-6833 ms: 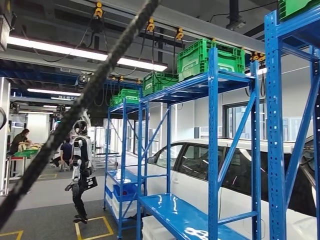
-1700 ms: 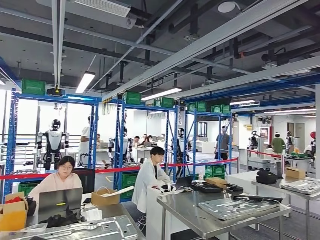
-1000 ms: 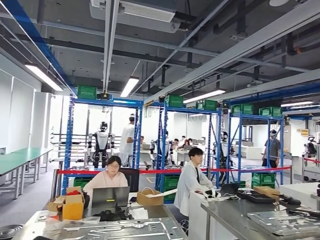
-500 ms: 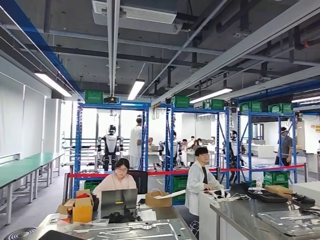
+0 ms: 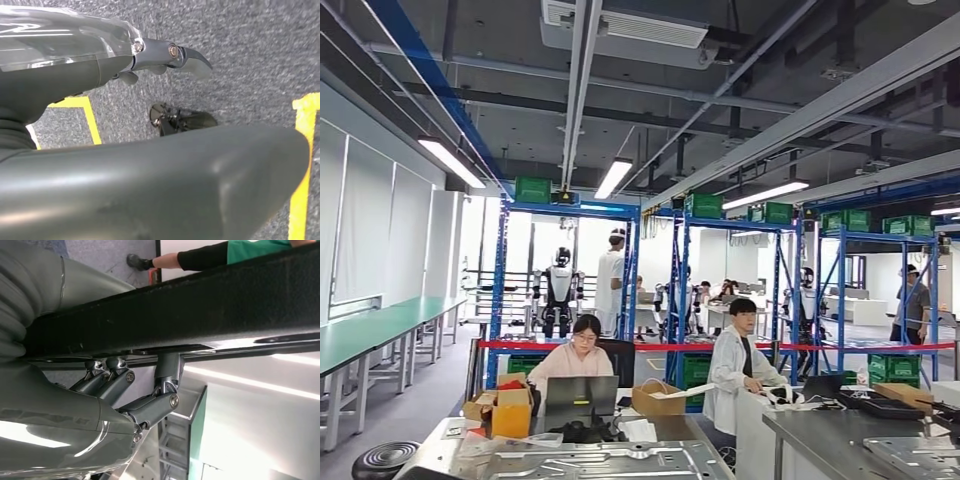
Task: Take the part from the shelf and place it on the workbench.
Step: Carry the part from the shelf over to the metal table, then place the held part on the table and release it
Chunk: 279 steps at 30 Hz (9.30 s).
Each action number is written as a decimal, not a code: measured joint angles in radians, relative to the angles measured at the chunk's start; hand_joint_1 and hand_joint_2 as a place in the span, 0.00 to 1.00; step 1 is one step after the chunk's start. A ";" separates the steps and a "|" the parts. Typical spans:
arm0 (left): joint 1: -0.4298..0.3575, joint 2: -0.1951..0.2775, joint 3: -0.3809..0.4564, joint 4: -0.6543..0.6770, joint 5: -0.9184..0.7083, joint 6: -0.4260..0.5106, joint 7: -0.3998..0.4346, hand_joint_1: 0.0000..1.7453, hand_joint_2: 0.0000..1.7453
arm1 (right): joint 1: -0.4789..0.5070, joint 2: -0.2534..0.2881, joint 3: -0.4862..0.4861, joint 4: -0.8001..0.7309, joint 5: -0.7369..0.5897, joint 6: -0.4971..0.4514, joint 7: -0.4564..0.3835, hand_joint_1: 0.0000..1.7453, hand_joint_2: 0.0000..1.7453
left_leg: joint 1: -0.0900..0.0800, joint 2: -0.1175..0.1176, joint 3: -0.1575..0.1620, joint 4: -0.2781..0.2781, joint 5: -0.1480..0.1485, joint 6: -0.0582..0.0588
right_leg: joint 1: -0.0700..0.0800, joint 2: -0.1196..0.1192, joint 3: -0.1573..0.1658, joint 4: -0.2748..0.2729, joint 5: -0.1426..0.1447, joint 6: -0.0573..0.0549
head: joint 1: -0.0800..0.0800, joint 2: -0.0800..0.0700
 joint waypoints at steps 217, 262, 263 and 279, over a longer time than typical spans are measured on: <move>0.008 0.027 -0.025 0.000 0.000 0.004 0.001 0.00 1.00 | 0.016 0.049 0.044 -0.050 -0.048 0.025 0.001 1.00 1.00 | 0.000 -0.006 -0.002 0.012 -0.027 0.004 | 0.009 0.015 -0.053 0.157 -0.086 -0.005 | -0.010 0.000; -0.017 0.017 -0.208 0.000 -0.011 -0.020 0.192 0.00 1.00 | -0.524 0.158 -0.052 0.640 1.551 -0.436 0.443 1.00 1.00 | 0.005 -0.006 -0.120 0.210 -0.106 -0.038 | 0.015 0.013 0.031 -0.132 0.088 -0.057 | -0.011 0.000; -0.016 0.016 -0.211 0.000 -0.010 -0.019 0.192 0.00 1.00 | -0.520 0.158 -0.062 0.667 1.555 -0.437 0.446 1.00 1.00 | 0.004 -0.006 -0.144 0.254 -0.116 -0.039 | 0.017 0.013 0.031 -0.131 0.087 -0.058 | -0.010 0.000; -0.020 0.010 -0.240 0.000 -0.004 0.004 0.154 0.00 1.00 | -0.431 0.141 -0.240 0.884 1.510 -0.474 0.435 1.00 1.00 | 0.003 -0.006 -0.034 0.009 0.007 -0.005 | 0.004 0.015 -0.114 0.171 -0.046 -0.005 | -0.011 0.000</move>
